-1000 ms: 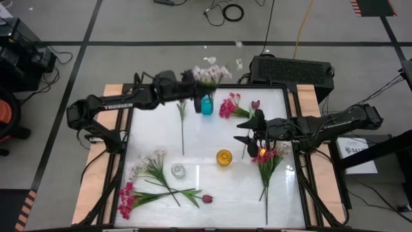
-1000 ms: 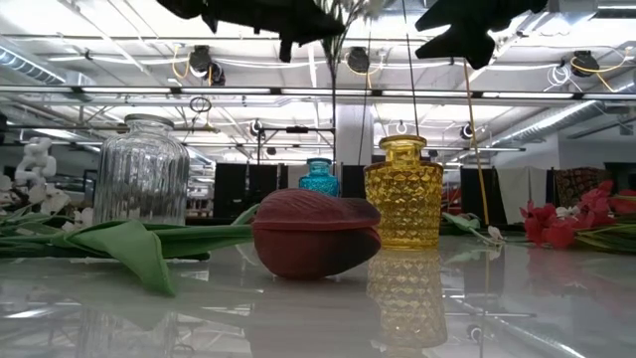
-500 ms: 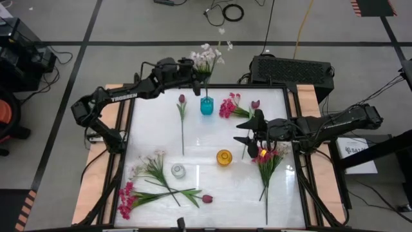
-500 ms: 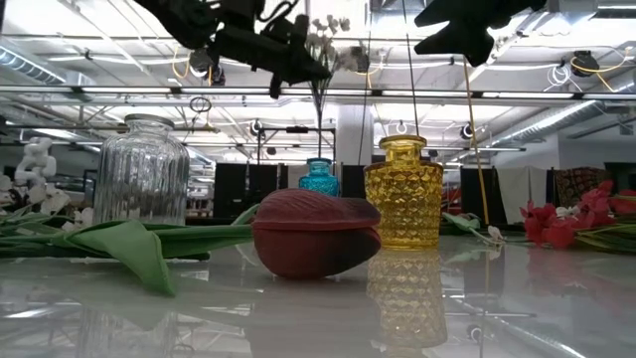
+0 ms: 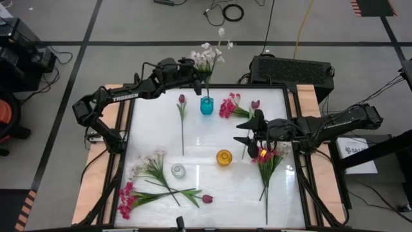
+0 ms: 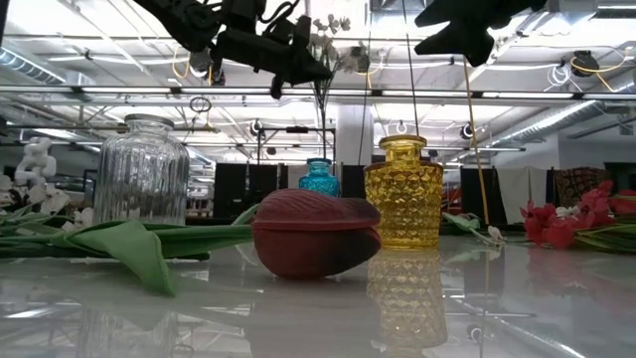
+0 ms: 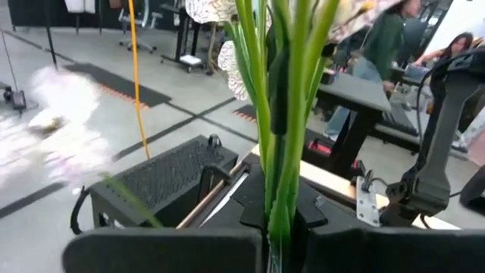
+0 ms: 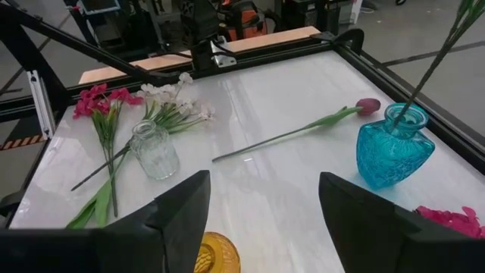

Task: Sort flowers into vase by color
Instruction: Put the top white flowers into the blue vase

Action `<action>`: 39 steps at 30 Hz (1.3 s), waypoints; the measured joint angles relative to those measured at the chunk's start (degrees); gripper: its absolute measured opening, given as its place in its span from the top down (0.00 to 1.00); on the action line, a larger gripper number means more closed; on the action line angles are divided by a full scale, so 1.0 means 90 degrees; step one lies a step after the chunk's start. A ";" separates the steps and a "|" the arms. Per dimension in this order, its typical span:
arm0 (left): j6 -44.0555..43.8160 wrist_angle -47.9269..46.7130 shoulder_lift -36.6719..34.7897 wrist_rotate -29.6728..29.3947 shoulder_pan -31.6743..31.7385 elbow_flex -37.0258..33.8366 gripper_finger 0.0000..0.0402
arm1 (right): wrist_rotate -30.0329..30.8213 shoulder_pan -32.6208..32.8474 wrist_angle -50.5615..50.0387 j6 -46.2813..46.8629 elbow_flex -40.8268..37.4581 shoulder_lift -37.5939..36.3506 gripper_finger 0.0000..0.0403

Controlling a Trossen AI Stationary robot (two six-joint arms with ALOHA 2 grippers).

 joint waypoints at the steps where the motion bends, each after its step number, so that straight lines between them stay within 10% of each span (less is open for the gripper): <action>1: 0.0002 0.0036 -0.0024 -0.0002 0.0000 0.0000 0.97 | 0.0000 0.0000 0.0000 -0.0001 0.0000 0.0000 0.41; 39: 0.0342 -0.0418 0.0521 -0.0679 -0.0092 -0.0005 0.97 | 0.0002 0.0019 -0.0012 -0.0035 -0.0002 0.0000 0.41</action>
